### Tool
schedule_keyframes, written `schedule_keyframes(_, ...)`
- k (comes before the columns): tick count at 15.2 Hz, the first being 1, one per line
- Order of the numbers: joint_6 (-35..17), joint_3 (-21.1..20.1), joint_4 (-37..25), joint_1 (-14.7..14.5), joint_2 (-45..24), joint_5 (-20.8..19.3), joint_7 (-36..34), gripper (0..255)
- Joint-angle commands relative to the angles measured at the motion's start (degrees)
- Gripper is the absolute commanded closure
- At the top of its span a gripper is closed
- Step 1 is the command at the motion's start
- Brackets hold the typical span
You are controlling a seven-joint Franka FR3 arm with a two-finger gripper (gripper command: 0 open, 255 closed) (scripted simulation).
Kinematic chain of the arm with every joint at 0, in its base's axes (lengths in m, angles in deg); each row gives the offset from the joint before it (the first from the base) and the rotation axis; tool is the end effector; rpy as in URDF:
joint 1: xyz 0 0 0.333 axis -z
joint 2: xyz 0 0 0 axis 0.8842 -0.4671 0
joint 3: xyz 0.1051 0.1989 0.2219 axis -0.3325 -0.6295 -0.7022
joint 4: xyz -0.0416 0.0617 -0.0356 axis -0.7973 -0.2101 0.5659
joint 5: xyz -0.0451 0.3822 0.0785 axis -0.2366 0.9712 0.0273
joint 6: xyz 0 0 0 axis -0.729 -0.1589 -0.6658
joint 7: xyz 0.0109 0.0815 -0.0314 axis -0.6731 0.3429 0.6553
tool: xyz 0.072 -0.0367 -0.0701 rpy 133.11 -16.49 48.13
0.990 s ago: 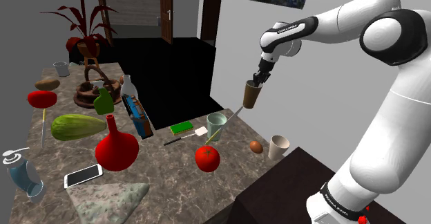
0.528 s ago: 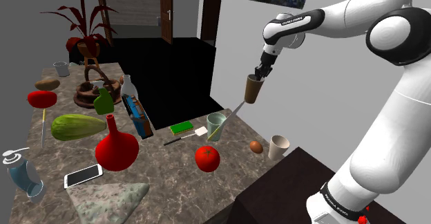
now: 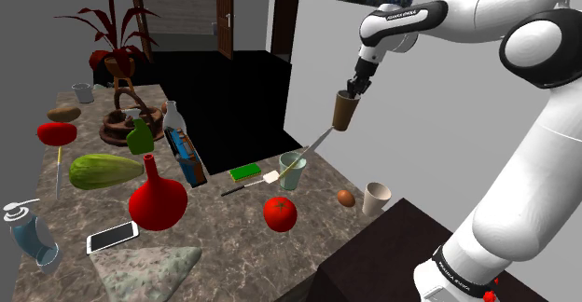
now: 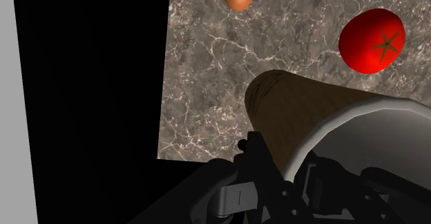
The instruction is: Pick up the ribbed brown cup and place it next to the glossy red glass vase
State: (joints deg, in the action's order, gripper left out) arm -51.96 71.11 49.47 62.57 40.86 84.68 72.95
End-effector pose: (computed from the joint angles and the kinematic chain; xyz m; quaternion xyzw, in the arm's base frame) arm 0.5580 -0.1758 0.4813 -0.9983 -0.0076 -0.0286 0.0495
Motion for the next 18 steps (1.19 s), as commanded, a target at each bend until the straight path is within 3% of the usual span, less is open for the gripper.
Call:
schedule_keyframes(1,1.6,0.0,-1.2,-0.1,0.4,-0.2,-0.4,255)
schedule_keyframes(6,5.2,0.0,-4.5,0.0,0.8,-0.5,-0.9,255)
schedule_keyframes(18,2.3,-7.8,-0.4,-8.5,4.0,-2.2,-17.4,255)
